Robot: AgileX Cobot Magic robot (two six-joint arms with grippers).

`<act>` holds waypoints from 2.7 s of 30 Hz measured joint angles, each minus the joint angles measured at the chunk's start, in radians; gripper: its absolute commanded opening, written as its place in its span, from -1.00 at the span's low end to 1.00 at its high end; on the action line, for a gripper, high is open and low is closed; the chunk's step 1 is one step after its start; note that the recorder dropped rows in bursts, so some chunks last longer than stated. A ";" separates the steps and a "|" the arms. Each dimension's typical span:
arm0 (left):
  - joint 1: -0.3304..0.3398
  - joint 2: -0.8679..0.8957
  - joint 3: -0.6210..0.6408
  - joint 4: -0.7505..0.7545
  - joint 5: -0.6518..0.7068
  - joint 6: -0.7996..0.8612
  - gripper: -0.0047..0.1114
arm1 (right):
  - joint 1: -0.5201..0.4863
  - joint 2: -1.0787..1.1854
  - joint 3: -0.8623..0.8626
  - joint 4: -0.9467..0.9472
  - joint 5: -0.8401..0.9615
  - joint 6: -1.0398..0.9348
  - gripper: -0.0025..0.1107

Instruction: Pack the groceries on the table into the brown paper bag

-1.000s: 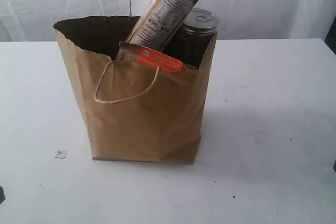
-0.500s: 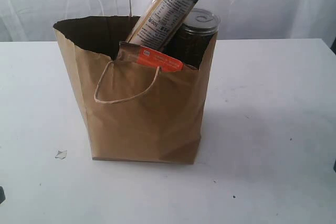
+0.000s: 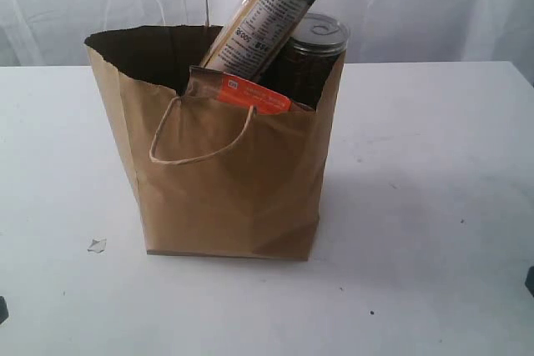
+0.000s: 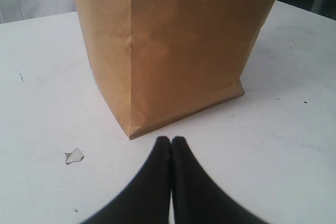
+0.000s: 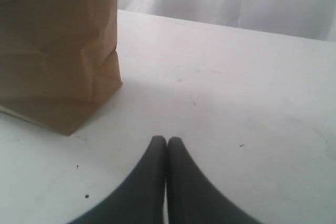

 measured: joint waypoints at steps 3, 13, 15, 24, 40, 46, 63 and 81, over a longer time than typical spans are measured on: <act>0.000 0.000 0.000 0.000 0.000 0.000 -0.92 | 0.000 0.000 0.000 0.002 0.026 0.007 -0.96; 0.000 0.000 0.000 0.000 0.000 0.000 -0.92 | 0.000 0.000 0.000 0.004 0.030 0.011 -0.96; 0.000 0.000 0.000 0.000 0.000 0.000 -0.92 | 0.000 0.000 0.000 0.004 0.030 0.011 -0.96; 0.000 0.000 0.000 0.000 0.002 0.000 -0.92 | 0.000 0.000 0.000 0.004 0.030 0.011 -0.96; 0.251 0.000 0.000 0.000 0.049 0.000 -0.92 | 0.000 0.000 0.000 0.004 0.032 0.011 -0.96; 0.444 0.000 0.000 0.000 0.050 0.000 -0.92 | 0.000 0.000 0.000 0.004 0.032 0.011 -0.96; 0.659 0.000 0.000 0.000 0.050 0.000 -0.92 | 0.000 0.000 0.000 0.004 0.032 0.011 -0.96; 0.659 0.000 0.000 0.000 0.051 0.000 -0.92 | 0.000 0.000 0.000 0.004 0.032 0.011 -0.96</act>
